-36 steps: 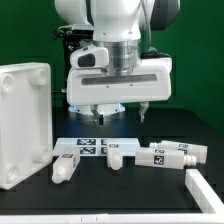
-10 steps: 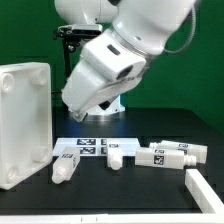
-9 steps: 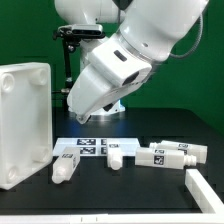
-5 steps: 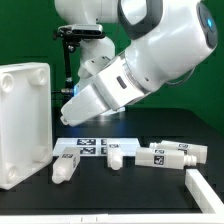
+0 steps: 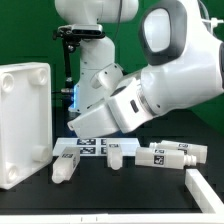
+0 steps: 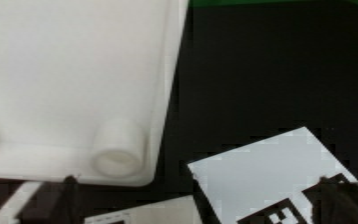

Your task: Assemble desk

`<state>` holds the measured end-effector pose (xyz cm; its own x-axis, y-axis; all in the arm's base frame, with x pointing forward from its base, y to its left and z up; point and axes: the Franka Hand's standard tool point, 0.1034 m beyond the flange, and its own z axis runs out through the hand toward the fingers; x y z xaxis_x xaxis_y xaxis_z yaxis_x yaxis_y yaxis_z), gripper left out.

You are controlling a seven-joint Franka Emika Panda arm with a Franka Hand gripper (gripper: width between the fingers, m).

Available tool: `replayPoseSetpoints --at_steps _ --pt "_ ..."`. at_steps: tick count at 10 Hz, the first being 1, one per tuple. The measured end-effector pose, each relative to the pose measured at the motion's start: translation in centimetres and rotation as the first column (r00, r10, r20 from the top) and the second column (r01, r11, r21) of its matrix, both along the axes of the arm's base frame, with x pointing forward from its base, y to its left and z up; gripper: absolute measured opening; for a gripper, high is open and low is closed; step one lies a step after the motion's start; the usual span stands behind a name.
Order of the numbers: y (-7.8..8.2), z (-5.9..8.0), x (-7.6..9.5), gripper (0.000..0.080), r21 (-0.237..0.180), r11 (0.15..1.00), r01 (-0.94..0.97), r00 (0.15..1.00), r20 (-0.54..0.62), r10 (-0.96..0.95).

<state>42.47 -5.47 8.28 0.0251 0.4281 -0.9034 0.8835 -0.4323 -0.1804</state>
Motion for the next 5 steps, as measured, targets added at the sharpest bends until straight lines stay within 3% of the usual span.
replayPoseSetpoints --at_steps 2,3,4,5 --pt "-1.2 0.9 -0.4 0.0648 -0.014 0.996 -0.091 0.995 0.033 0.091" --pt "-1.9 1.3 -0.6 0.0648 0.017 0.996 -0.091 0.996 0.007 0.091" --pt "-2.7 1.5 -0.5 0.0648 0.027 0.996 -0.083 0.996 -0.015 0.083" --pt "-2.5 1.3 -0.5 0.0648 0.025 0.996 -0.087 0.996 -0.014 0.087"
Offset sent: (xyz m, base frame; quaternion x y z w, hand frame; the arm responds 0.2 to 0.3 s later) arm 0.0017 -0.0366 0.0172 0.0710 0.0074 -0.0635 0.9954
